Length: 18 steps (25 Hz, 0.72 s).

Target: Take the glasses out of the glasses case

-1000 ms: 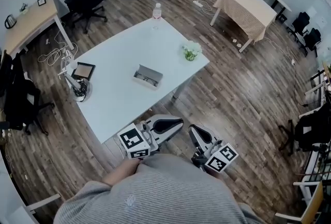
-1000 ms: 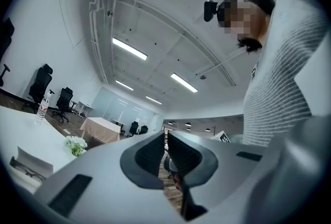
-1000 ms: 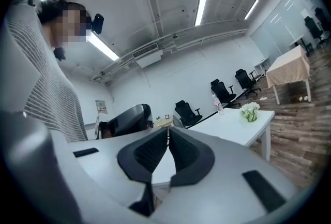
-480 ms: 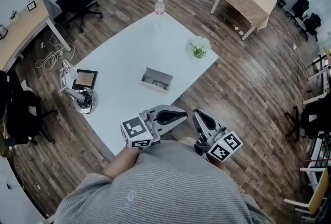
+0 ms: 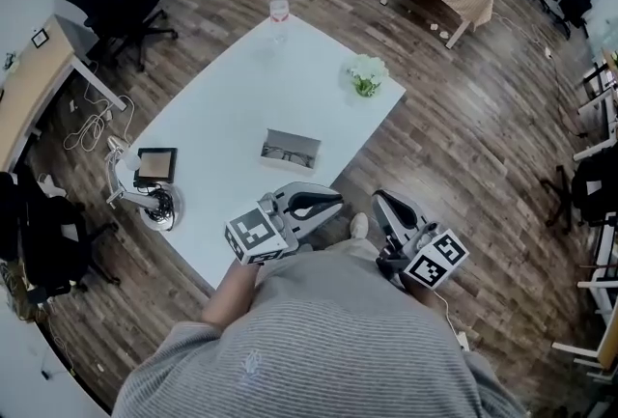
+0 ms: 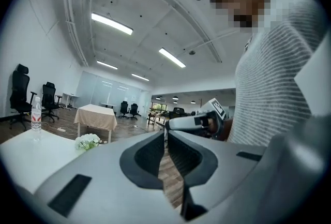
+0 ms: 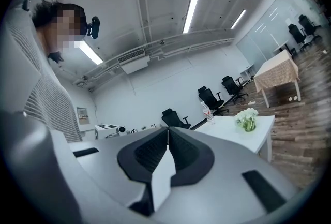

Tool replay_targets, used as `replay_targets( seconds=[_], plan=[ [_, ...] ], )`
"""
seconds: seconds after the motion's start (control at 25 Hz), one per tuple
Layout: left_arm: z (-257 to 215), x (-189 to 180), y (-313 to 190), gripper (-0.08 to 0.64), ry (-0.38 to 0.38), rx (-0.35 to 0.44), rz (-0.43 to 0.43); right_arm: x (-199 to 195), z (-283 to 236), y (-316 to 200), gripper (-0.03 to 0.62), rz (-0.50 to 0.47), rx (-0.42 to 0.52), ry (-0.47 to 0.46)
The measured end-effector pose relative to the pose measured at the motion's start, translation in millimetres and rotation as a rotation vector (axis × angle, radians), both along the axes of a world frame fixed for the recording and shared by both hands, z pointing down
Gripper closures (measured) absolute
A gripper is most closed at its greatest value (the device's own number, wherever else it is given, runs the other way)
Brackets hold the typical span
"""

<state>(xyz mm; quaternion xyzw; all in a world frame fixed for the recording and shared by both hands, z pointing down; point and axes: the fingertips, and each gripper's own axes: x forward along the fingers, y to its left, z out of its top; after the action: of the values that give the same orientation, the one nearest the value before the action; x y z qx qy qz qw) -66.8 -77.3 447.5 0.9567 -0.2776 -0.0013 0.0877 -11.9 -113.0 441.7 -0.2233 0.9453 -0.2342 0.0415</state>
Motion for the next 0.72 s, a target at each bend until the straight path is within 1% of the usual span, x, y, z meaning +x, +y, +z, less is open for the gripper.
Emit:
replay_targets(
  seconds=[0.04,0.12,0.2,0.24,0.36,0.44,0.52,0.56,0.72],
  plan=[
    [9.4,-2.1,-3.4,0.546,-0.051,-0.001,0.000,0.9,1.0,-1.9,0.575,0.001,-0.001,0.003],
    [31.7,-9.5,-10.2,0.546,-0.176,0.003,-0.007,2.2,4.5,-3.0,0.575,-0.001,-0.002,0.015],
    [55.0,-21.2,-18.3,0.546,-0.304,0.000,-0.018,4.2,7.7,-4.0,0.575,0.005,-0.005,0.021],
    [64.8,-28.0,-23.2,0.546,-0.354,-0.003,-0.027,5.7,8.6,-5.3,0.575,0.010,-0.007,0.020],
    [84.9,-47.6,-40.0,0.546,-0.461,0.001,-0.067,10.9,10.2,-10.3,0.575,0.026,-0.012,0.018],
    [99.1,-61.1,-49.2,0.546,-0.550,0.007,-0.093,12.8,11.4,-11.2,0.575,0.033,-0.014,0.019],
    [112.9,-71.9,-56.0,0.546,-0.638,0.013,-0.105,14.5,12.1,-11.8,0.575,0.043,-0.016,0.018],
    [118.3,-75.2,-59.0,0.546,-0.671,0.015,-0.107,15.8,12.2,-12.6,0.575,0.048,-0.016,0.017],
    [134.5,-80.3,-67.0,0.546,-0.744,0.016,-0.104,19.7,12.2,-15.1,0.575,0.055,-0.018,0.017]
  ],
)
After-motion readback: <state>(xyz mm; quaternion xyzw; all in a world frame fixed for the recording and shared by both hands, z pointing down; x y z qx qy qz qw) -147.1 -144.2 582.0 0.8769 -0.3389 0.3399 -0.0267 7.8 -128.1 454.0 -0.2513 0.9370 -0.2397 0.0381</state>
